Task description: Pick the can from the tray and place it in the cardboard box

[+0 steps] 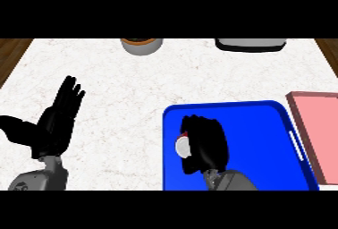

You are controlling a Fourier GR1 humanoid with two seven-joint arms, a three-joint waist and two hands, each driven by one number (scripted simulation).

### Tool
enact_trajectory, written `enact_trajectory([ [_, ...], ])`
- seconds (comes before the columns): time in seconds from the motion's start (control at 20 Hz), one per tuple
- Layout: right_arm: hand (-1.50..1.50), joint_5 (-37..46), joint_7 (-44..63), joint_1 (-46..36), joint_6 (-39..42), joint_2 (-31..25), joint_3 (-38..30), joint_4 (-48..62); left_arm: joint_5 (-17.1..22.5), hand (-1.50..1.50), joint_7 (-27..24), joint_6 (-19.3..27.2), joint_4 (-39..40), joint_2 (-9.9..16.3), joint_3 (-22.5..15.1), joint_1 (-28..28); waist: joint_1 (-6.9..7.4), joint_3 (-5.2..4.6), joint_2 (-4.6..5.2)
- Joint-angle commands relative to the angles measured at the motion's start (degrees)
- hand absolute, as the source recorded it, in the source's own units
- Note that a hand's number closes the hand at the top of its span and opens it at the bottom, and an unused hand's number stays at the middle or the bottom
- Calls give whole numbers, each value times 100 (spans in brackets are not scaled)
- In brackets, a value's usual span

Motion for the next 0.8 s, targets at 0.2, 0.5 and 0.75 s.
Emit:
enact_trajectory([
  [0.2, 150, 246, 1044, -1072, 272, 94, 908, -169, 33, 0, 192, -27, -338, 95, 68, 180, -49, 4, -13],
  [0.5, 150, 254, 2234, -1709, -166, 95, 488, -1233, 31, 0, 48, -119, -67, 77, 36, 158, -54, 2, -28],
  [0.75, 150, 985, 2399, -2163, 32, 94, -434, -1399, 61, 0, 65, -39, -77, 58, 126, 102, -137, 1, -27],
])
